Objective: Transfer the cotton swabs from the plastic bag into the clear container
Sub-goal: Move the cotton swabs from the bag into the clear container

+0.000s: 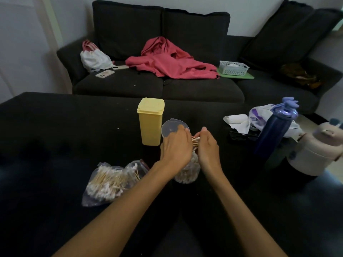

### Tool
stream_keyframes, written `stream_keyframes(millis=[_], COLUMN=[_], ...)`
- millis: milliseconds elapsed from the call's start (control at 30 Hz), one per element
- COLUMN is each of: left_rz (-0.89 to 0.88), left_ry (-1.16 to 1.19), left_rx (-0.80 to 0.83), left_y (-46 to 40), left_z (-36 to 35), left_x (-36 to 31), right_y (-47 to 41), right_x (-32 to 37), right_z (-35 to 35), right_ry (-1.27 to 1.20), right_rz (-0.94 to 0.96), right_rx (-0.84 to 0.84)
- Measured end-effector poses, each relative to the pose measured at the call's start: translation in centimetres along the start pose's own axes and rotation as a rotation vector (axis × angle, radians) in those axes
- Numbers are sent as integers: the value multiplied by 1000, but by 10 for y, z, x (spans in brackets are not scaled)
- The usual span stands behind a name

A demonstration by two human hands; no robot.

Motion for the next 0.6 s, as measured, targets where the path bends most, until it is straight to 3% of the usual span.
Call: stream_keyframes(millis=[167, 267, 500, 600], left_rz=[115, 96, 35, 103], left_ry=[75, 251, 215, 244], left_rx=[202, 391, 397, 410], left_y=[-12, -3, -1, 0], left_z=[-10, -19, -15, -4], left_x=[11, 3, 3, 28], right_y=[9, 8, -3, -9], right_x=[27, 33, 24, 12], right_z=[-7, 0, 4, 5], right_ry=[-22, -12, 9, 53], right_rz=[304, 420, 325, 219], right_rx=[166, 128, 111, 132])
Point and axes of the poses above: each hand's wrist, its own y-axis away from the middle knuckle, its own z-axis out of the back of the hand, x = y × z, the point moved 9 cm from there along -y, towards the middle knuckle, and after that the axes turned 15 degrees about -y, right-handed, at the moved point
